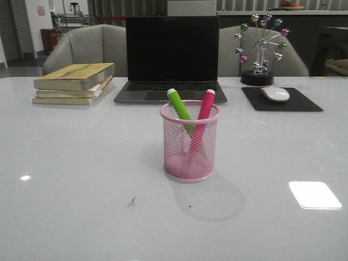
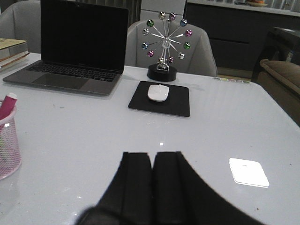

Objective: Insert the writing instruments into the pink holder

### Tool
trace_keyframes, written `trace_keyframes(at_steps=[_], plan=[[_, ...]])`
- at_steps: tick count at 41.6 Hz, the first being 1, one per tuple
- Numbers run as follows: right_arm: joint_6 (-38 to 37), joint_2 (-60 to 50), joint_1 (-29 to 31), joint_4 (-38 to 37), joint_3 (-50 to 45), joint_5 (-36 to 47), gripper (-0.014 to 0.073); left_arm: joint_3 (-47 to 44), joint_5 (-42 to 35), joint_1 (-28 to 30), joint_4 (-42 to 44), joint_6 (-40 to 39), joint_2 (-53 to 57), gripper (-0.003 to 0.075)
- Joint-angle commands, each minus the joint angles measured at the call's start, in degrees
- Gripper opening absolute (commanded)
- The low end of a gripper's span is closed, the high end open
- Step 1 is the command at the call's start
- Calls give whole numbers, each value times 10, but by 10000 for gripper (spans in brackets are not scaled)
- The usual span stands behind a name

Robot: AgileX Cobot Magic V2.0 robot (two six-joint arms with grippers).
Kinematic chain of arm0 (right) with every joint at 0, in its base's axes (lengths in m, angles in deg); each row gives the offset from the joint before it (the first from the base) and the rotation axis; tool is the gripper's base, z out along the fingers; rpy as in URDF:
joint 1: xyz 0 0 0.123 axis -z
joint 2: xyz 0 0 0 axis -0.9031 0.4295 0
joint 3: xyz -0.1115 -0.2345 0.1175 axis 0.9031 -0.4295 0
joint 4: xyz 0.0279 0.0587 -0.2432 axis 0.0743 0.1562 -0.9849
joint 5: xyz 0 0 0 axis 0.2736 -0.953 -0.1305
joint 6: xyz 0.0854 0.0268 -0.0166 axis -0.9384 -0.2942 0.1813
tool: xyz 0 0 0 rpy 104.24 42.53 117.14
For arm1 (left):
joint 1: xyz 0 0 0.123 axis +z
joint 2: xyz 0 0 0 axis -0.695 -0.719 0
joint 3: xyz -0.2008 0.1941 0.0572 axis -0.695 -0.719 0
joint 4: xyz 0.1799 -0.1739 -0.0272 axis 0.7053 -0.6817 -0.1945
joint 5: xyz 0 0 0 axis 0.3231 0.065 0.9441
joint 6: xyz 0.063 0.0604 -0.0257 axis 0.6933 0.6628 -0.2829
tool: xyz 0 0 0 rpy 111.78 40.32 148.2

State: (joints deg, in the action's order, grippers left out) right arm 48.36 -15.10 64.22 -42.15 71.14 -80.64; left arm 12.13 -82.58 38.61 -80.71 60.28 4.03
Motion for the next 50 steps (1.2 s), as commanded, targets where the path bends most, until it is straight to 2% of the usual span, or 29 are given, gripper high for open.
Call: trace_keyframes(at_steps=[1, 19, 27, 29, 50], plan=[[6, -21, 5, 11, -22, 93, 55, -2, -51, 0, -5, -7, 11, 92], [1, -32, 5, 26, -40, 95, 55, -2, -51, 0, -5, -7, 11, 92], [-131, -32, 5, -60, -40, 104, 55, -2, -51, 0, -5, -7, 11, 92], [-142, -32, 5, -65, -40, 110, 55, -2, -51, 0, -5, -7, 11, 92], [-140, -32, 5, -65, -40, 121, 55, -2, -51, 0, -5, -7, 11, 92]])
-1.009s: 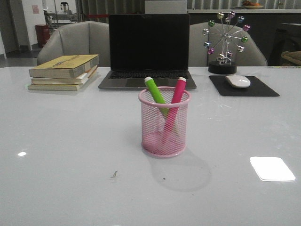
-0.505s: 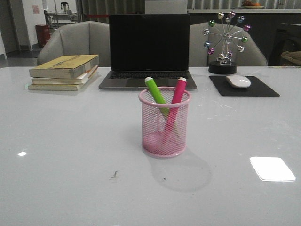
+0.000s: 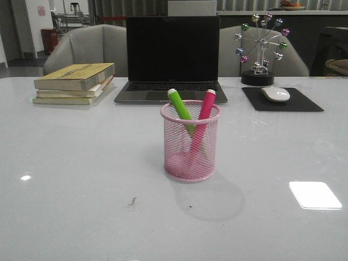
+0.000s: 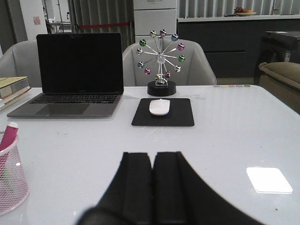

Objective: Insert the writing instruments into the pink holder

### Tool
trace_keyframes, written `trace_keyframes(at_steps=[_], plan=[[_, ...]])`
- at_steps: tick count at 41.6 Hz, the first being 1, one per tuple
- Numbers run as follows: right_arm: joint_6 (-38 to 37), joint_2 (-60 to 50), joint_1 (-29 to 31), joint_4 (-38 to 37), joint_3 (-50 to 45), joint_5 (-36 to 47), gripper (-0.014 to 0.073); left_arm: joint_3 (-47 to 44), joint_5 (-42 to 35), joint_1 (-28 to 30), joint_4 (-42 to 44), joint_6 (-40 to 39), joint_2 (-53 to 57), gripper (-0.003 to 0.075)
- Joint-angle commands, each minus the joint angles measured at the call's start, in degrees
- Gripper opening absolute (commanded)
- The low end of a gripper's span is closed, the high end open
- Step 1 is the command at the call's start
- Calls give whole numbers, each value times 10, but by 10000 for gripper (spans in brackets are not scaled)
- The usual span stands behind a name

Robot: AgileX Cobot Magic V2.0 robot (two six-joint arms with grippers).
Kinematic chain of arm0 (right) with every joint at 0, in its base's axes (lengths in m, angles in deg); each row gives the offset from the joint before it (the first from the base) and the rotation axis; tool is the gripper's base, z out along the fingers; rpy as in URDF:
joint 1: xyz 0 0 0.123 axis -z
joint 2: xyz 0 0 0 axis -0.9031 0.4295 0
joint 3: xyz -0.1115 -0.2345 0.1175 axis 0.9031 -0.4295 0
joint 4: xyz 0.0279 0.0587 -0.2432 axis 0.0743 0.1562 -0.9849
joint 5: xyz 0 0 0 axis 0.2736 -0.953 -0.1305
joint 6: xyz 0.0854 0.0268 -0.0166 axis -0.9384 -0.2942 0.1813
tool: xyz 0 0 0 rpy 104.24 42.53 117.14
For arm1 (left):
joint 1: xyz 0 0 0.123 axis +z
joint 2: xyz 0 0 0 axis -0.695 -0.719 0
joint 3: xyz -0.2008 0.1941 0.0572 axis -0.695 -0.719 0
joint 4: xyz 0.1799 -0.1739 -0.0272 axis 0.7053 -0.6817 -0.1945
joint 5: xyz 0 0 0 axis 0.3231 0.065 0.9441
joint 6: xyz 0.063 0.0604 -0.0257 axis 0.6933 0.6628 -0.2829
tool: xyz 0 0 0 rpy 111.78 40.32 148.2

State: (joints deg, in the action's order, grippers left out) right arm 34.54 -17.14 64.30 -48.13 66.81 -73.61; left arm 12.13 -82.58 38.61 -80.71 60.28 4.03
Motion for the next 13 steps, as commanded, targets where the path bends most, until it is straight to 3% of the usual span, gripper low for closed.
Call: trace_keyframes(at_steps=[1, 13], plan=[[-2, -11, 4, -5, 3, 49, 55, -2, -51, 0, -5, -7, 11, 92], [-2, -11, 4, -5, 3, 43, 55, -2, -51, 0, -5, -7, 11, 92]])
